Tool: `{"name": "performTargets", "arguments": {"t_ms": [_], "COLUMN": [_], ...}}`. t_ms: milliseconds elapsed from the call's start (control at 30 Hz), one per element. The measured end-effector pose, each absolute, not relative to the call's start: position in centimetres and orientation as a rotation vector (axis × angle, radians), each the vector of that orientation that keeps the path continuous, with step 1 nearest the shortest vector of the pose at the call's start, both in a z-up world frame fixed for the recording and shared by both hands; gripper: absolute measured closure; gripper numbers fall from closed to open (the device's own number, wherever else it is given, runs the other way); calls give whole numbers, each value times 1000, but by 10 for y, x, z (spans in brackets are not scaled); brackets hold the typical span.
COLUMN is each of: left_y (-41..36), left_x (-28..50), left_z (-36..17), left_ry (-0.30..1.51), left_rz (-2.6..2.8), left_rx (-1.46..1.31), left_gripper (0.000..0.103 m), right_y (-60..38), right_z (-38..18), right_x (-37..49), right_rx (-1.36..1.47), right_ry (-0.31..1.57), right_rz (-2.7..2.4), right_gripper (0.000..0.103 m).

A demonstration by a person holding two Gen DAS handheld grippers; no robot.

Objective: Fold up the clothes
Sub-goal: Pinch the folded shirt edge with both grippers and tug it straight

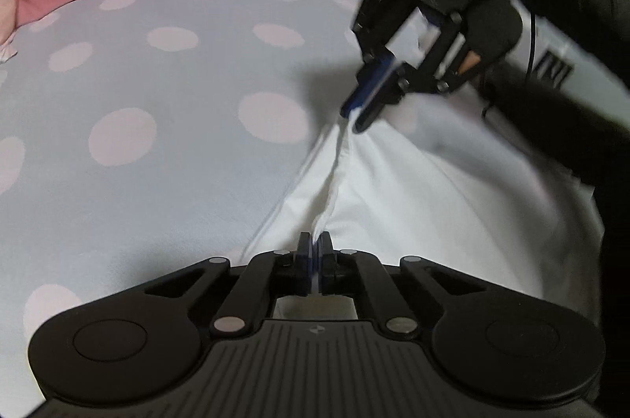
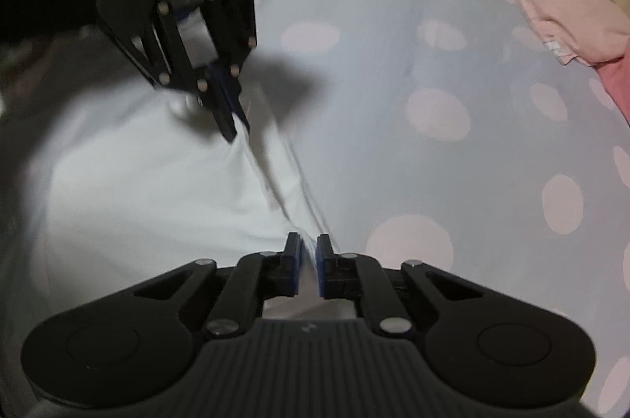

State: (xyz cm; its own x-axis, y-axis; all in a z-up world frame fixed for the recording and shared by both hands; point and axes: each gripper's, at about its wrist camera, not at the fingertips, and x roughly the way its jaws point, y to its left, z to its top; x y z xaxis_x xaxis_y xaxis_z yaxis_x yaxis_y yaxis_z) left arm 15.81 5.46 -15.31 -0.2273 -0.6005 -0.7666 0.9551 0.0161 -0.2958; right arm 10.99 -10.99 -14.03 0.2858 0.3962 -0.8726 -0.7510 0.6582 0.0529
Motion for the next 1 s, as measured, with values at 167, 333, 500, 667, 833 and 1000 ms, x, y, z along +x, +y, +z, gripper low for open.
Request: {"name": "performTargets", "arguments": {"t_ms": [167,333,500,667,833,1000], "left_y": [67,70,76,89,97,97], "left_x": [171,180,178,175,159,151], "left_z": [-160,-165,-145,-131,-142,-153], "left_ry": [1020,1083,977,956,996,1021], "left_rz": [-1456,-1328,-1245,-1365,-1423,-1416], "left_rx": [442,402,423,425,512,525], "left_gripper": [100,79,82,82,82,82], "right_y": [-123,-113,-114,-108,-90,-79], "right_z": [-142,-171,-158,-137,-140,-151], "right_x": [111,116,101,79,60,75], "right_rx": [-289,-338,-277,-277,-307,-338], "right_ry": [958,991,912,860,869,875], "right_rz": [731,538,505,543,602,611], "right_gripper": [97,103,98,96,77,69]}}
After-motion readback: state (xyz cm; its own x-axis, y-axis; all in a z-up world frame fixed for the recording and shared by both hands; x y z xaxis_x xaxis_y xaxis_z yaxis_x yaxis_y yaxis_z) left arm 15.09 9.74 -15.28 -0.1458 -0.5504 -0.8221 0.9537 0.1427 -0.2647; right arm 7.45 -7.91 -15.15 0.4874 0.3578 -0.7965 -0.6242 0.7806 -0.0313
